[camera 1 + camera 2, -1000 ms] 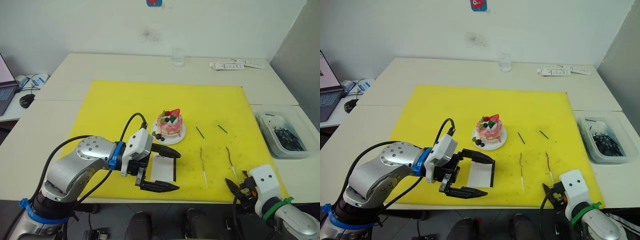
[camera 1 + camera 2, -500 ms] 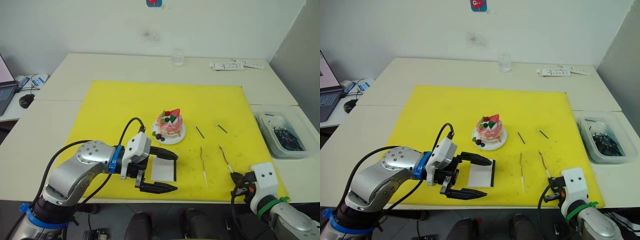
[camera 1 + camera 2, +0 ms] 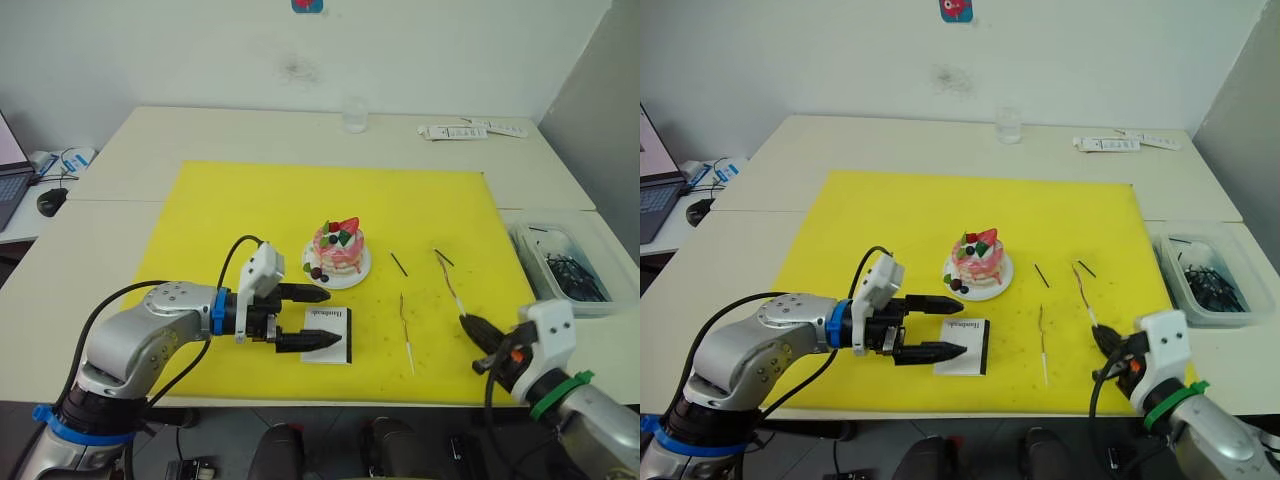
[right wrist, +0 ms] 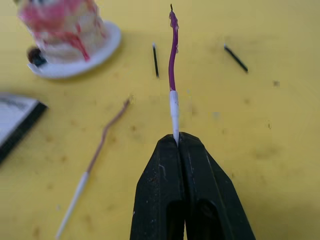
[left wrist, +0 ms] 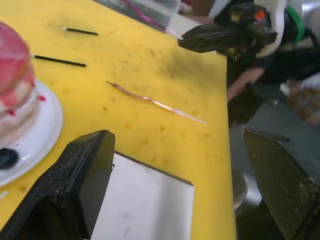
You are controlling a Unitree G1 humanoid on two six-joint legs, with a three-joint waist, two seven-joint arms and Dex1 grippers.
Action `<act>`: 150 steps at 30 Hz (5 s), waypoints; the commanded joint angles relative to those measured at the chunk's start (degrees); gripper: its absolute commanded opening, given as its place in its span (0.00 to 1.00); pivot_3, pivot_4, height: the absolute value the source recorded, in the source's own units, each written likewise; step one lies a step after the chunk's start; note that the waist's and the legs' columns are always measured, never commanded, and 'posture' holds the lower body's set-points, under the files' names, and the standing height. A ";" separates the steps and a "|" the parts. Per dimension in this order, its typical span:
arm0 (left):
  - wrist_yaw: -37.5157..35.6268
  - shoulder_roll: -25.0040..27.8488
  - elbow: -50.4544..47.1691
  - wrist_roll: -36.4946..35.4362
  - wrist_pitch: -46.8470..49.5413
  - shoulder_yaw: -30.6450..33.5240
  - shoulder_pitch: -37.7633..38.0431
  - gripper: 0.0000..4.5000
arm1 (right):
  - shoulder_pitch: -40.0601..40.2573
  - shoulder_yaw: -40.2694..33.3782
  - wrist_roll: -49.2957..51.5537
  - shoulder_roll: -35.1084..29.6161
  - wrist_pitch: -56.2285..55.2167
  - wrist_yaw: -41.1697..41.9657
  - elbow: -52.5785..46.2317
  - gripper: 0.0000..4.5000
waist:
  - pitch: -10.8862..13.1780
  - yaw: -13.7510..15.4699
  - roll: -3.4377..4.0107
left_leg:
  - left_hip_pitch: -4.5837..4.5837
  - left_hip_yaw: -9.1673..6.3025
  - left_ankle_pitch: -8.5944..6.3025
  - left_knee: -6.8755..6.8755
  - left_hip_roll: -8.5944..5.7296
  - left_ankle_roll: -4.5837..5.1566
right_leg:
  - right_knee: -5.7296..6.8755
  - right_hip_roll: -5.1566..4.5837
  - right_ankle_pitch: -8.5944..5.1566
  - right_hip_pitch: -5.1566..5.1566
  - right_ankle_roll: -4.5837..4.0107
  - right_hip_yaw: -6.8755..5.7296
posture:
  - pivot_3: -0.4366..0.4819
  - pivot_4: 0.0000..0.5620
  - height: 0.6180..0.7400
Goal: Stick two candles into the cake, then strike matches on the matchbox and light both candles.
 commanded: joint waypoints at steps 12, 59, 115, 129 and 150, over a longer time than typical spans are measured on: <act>31.64 -18.72 6.83 -46.22 14.66 10.42 -11.57 1.00 | -27.74 7.26 63.25 -15.17 -9.01 -24.10 9.52 0.01 | 0.03 -0.16 -0.06 | -0.09 -0.05 0.00 0.03 -0.16 0.01 | -0.06 0.04 0.03 0.03 0.07 0.05 | 0.48 0.27 1.00; 33.97 -6.08 8.36 -38.39 1.49 10.67 -15.18 0.00 | -36.05 17.34 50.49 -35.62 -11.90 -13.48 11.32 0.92 | 0.08 -0.04 0.02 | -0.17 -0.14 0.01 0.11 -0.14 -0.01 | -0.10 0.20 0.03 -0.03 0.07 -0.05 | 0.48 0.27 1.00; 9.77 -16.60 28.95 16.94 -26.55 3.01 -14.84 0.00 | -40.50 25.00 12.94 -27.69 -1.20 -0.67 7.30 0.99 | 0.10 0.12 0.01 | -0.88 -0.46 0.00 0.48 -0.06 0.00 | -0.05 0.05 0.01 -0.39 0.12 -0.36 | 0.48 0.27 1.00; 9.85 -19.15 28.72 23.25 -34.78 0.37 -10.31 0.00 | -39.94 24.45 12.59 -26.98 -0.66 -0.71 6.64 0.99 | 0.09 0.13 0.02 | -0.87 -0.46 0.00 0.60 -0.05 0.01 | -0.05 0.05 0.08 -0.34 0.21 -0.34 | 0.48 0.27 1.00; 13.31 -16.95 20.21 20.50 -28.12 5.19 -10.46 0.48 | -38.98 24.13 10.99 -25.42 -0.49 -0.96 6.67 1.00 | 0.09 0.10 0.02 | -0.88 -0.50 0.00 0.65 -0.05 0.01 | -0.06 0.04 0.12 -0.29 0.29 -0.35 | 0.48 0.27 1.00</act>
